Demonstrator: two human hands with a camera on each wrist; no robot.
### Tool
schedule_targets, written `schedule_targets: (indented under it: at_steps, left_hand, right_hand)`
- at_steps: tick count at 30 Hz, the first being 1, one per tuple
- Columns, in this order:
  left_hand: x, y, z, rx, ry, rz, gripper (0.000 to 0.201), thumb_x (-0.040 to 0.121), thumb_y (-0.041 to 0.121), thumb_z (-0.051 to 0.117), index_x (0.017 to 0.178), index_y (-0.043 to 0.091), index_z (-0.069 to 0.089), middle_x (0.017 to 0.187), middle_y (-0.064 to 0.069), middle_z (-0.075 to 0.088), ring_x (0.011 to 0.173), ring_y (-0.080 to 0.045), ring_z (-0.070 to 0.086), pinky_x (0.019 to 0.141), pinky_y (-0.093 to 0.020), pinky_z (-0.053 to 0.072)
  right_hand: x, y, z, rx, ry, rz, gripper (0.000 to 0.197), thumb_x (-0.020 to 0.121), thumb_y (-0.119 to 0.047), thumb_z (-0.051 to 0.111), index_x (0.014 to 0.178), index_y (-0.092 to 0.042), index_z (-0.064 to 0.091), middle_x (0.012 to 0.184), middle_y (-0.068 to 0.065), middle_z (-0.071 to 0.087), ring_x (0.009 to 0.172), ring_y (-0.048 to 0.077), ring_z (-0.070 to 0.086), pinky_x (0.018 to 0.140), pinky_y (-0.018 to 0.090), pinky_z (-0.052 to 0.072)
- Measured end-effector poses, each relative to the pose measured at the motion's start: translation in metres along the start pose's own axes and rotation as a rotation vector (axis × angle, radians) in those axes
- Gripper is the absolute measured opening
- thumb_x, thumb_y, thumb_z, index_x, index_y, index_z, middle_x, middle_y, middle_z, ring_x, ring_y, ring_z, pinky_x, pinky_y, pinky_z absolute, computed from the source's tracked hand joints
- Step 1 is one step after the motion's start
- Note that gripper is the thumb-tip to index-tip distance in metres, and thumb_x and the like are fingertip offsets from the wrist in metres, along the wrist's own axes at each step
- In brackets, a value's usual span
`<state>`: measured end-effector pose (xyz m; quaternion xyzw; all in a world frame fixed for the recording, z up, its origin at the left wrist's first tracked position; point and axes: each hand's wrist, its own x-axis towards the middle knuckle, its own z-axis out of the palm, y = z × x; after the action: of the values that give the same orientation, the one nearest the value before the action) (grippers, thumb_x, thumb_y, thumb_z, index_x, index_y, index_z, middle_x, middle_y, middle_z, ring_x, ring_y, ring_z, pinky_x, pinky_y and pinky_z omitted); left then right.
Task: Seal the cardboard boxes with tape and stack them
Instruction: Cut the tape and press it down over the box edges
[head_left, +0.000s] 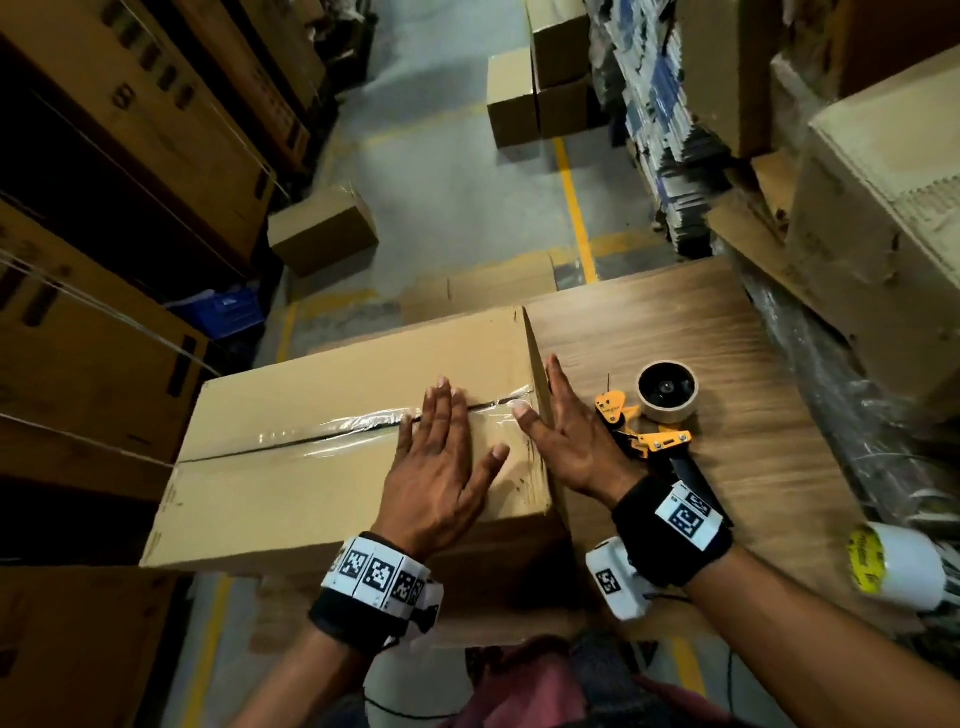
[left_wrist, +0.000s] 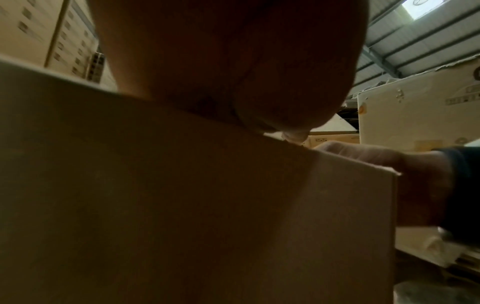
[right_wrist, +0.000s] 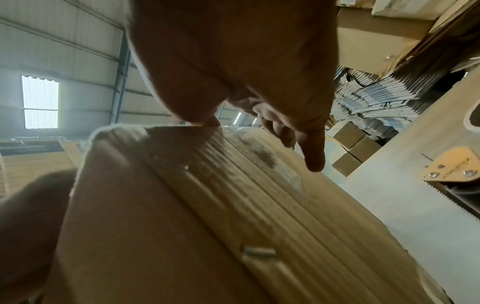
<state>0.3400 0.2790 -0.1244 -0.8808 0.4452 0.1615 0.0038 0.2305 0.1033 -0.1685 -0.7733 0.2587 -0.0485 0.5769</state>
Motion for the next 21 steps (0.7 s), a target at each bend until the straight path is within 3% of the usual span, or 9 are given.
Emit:
schedule_targets:
  at_steps: [3, 6, 9, 11, 15, 18, 21]
  left_hand:
    - [-0.008, -0.011, 0.006, 0.083, -0.054, -0.023, 0.106, 0.083, 0.089, -0.016, 0.163, 0.021, -0.020, 0.167, 0.004, -0.034, 0.153, -0.009, -0.033, 0.128, -0.045, -0.014]
    - [-0.002, -0.012, 0.006, 0.068, -0.063, -0.034, 0.111, 0.079, 0.093, -0.015, 0.164, 0.022, -0.018, 0.168, 0.007, -0.031, 0.154, -0.009, -0.031, 0.126, -0.047, -0.019]
    - [0.000, -0.014, 0.001, 0.061, -0.046, -0.046, 0.113, 0.078, 0.094, -0.016, 0.164, 0.021, -0.017, 0.169, 0.006, -0.030, 0.154, -0.009, -0.030, 0.125, -0.049, -0.019]
    - [-0.005, -0.023, -0.002, 0.058, -0.019, -0.090, 0.115, 0.077, 0.094, -0.017, 0.164, 0.019, -0.018, 0.169, 0.004, -0.030, 0.154, -0.010, -0.030, 0.126, -0.048, -0.018]
    - [-0.014, -0.040, -0.004, 0.041, -0.056, -0.140, 0.121, 0.071, 0.097, -0.018, 0.164, 0.020, -0.017, 0.168, 0.006, -0.031, 0.154, -0.009, -0.030, 0.127, -0.050, -0.015]
    - [-0.011, -0.040, -0.003, 0.040, -0.068, -0.144, 0.120, 0.075, 0.099, -0.009, 0.165, 0.019, -0.016, 0.169, 0.007, -0.028, 0.155, -0.011, -0.027, 0.126, -0.054, -0.013]
    - [-0.011, -0.040, -0.003, 0.043, -0.062, -0.134, 0.121, 0.075, 0.099, -0.008, 0.165, 0.018, -0.014, 0.170, 0.005, -0.027, 0.156, -0.013, -0.026, 0.126, -0.056, -0.012]
  right_hand:
    - [0.007, 0.003, -0.002, -0.045, -0.042, 0.010, 0.085, 0.102, -0.061, 0.046, 0.163, -0.038, -0.008, 0.170, -0.001, 0.022, 0.154, 0.021, 0.028, 0.126, 0.046, 0.026]
    - [0.013, 0.003, -0.002, -0.068, -0.055, 0.014, 0.077, 0.103, -0.059, 0.043, 0.164, -0.038, 0.000, 0.169, -0.004, 0.026, 0.153, 0.021, 0.031, 0.125, 0.046, 0.028]
    - [0.022, 0.003, -0.008, -0.066, -0.049, -0.006, 0.082, 0.094, -0.069, 0.041, 0.164, -0.040, 0.008, 0.164, -0.007, 0.037, 0.149, 0.018, 0.038, 0.122, 0.046, 0.034]
    - [0.027, -0.002, -0.014, -0.048, -0.064, -0.019, 0.082, 0.094, -0.067, 0.044, 0.164, -0.039, 0.011, 0.162, -0.010, 0.040, 0.147, 0.014, 0.040, 0.122, 0.043, 0.034]
    - [0.026, -0.011, -0.022, -0.149, -0.025, -0.084, 0.077, 0.106, -0.049, 0.046, 0.165, -0.029, 0.001, 0.169, -0.012, 0.013, 0.154, 0.005, 0.014, 0.126, 0.031, 0.018]
    - [0.017, -0.027, -0.024, -0.453, -0.046, -0.234, 0.085, 0.099, -0.073, 0.025, 0.165, -0.029, -0.005, 0.171, -0.007, -0.018, 0.156, 0.007, -0.017, 0.126, 0.034, 0.003]
    - [0.014, -0.041, -0.026, -0.870, -0.276, -0.271, 0.102, 0.081, -0.089, -0.009, 0.164, -0.031, -0.004, 0.167, -0.010, -0.028, 0.152, 0.009, -0.031, 0.128, 0.046, -0.004]
